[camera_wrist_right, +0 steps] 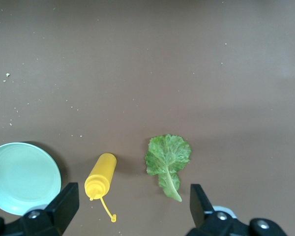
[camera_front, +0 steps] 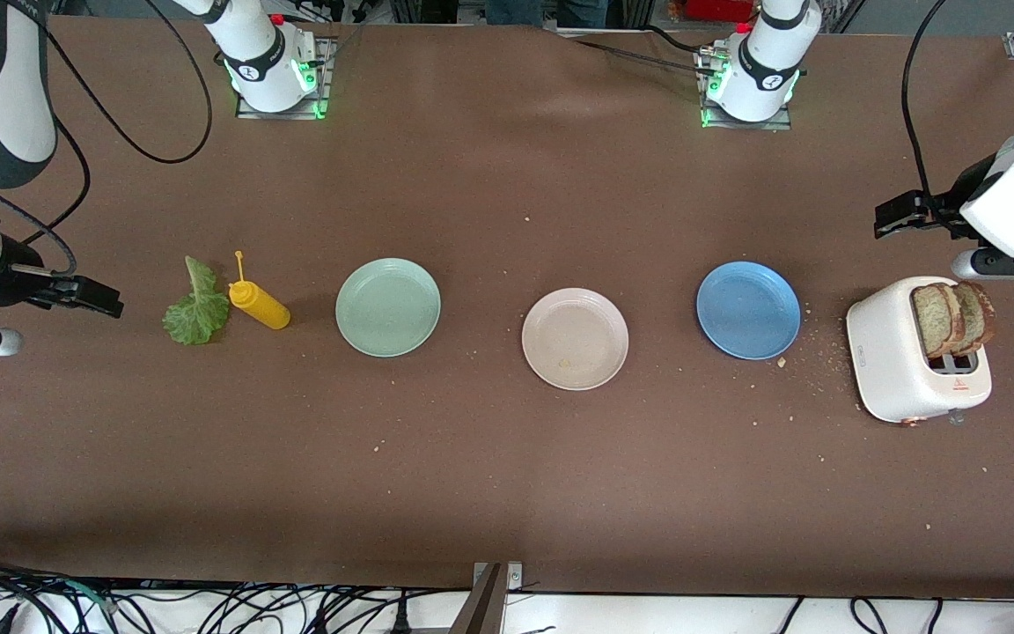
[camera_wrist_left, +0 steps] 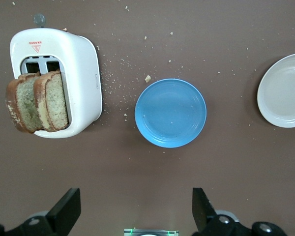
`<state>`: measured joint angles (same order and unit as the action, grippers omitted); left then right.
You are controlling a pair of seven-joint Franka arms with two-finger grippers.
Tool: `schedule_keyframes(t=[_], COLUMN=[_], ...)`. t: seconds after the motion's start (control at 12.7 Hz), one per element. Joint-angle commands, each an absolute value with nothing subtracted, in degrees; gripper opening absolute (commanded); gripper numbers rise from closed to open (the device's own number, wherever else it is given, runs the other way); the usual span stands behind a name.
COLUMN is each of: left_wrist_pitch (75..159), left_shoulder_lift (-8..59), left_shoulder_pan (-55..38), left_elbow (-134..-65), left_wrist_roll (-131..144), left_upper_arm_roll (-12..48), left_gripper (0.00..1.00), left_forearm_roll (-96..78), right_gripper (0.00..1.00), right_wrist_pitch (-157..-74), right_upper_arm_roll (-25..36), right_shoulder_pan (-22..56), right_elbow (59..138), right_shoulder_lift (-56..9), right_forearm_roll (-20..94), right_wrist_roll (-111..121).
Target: Make sandwich in beige plate with both arms
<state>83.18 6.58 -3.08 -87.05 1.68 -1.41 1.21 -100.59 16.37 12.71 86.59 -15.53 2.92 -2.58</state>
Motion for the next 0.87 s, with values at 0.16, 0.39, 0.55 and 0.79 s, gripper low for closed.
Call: schedule_keyframes(t=[0.16, 0.39, 0.55, 0.79], left_wrist_pitch=[83.15, 83.23, 83.23, 83.23], left_shoulder_lift=[6.24, 6.24, 6.33, 6.42], left_shoulder_pan=[-3.34, -3.34, -3.34, -3.43], left_elbow=[-86.66, -86.66, -86.66, -86.66], left_wrist_roll=[1.93, 1.85, 1.76, 1.76], left_upper_arm_roll=[-1.14, -1.14, -1.14, -1.14], left_gripper=[1.00, 1.00, 1.00, 1.00], left_forearm_roll=[-0.26, 0.09, 0.09, 0.18], right_gripper=[1.00, 1.00, 1.00, 1.00], right_wrist_pitch=[-99.23, -99.23, -99.23, -99.23], right_upper_arm_roll=[16.26, 16.26, 16.26, 16.26], right_shoulder_pan=[12.48, 12.48, 12.48, 12.39], right_elbow=[84.81, 84.81, 84.81, 84.81], right_shoulder_lift=[-16.35, -16.35, -16.35, -16.35], right_forearm_roll=[4.04, 4.04, 4.04, 4.04], right_wrist_roll=[-3.08, -2.99, -3.08, -2.99])
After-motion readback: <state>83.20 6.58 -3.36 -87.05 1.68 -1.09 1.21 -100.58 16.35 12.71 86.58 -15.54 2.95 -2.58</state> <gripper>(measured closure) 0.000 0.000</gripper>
